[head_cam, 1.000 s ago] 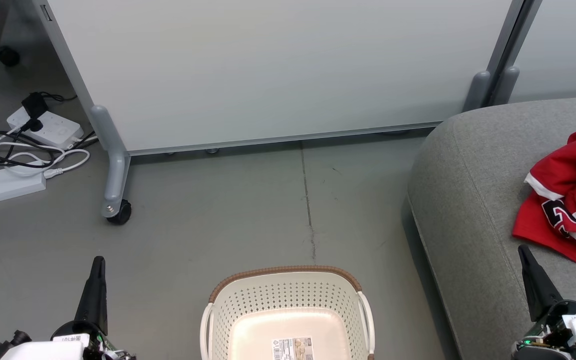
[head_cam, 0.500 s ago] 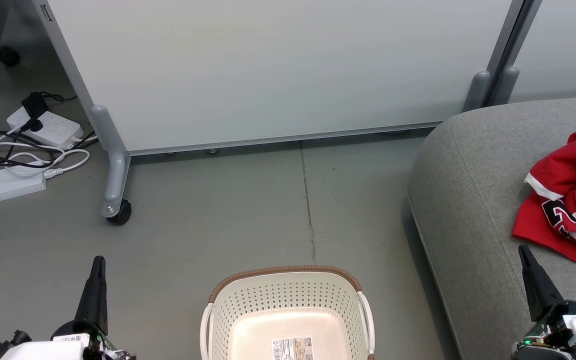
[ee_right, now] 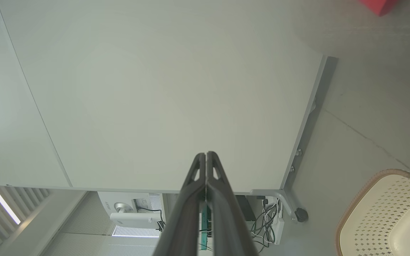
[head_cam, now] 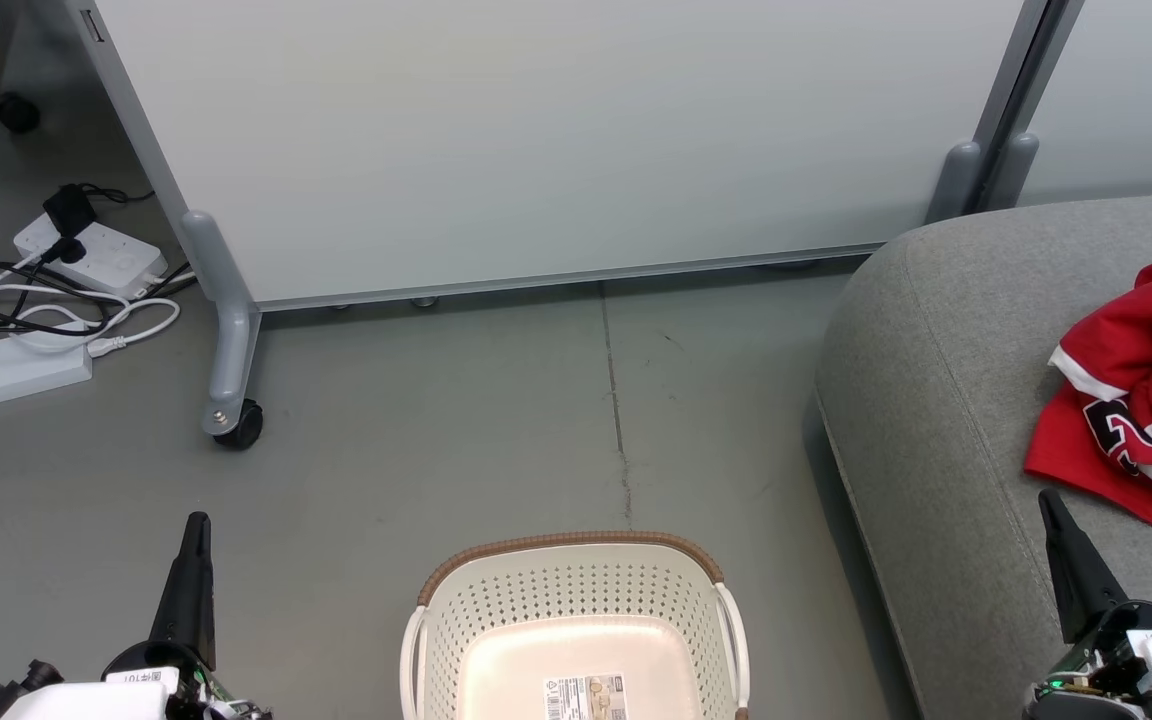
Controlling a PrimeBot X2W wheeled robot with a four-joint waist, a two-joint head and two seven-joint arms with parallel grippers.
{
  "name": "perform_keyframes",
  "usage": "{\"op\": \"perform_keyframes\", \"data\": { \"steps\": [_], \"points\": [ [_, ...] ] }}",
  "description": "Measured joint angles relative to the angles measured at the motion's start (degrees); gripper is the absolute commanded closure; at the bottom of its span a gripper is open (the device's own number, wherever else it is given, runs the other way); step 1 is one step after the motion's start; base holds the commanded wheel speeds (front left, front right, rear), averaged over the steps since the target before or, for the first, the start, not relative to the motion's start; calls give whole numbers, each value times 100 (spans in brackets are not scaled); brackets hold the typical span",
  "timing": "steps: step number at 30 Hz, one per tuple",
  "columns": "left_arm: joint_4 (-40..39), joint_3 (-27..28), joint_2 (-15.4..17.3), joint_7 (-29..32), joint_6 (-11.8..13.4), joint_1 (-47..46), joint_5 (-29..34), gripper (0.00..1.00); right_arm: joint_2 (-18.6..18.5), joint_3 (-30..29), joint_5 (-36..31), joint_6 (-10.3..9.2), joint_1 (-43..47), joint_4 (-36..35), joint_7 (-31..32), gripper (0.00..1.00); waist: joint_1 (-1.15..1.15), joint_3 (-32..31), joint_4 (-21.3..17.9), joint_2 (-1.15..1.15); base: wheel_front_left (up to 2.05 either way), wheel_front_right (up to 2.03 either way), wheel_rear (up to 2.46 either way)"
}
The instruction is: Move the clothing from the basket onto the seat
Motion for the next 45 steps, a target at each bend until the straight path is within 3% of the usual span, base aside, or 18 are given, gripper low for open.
{"op": "perform_keyframes", "data": {
  "steps": [45],
  "points": [
    [0, 13, -10, 22, 0, -1, 8, 100, 32, -36, -34, 0, -1, 2, 44, 100, 0, 0, 0, 0, 0, 0, 0]
  ]
}}
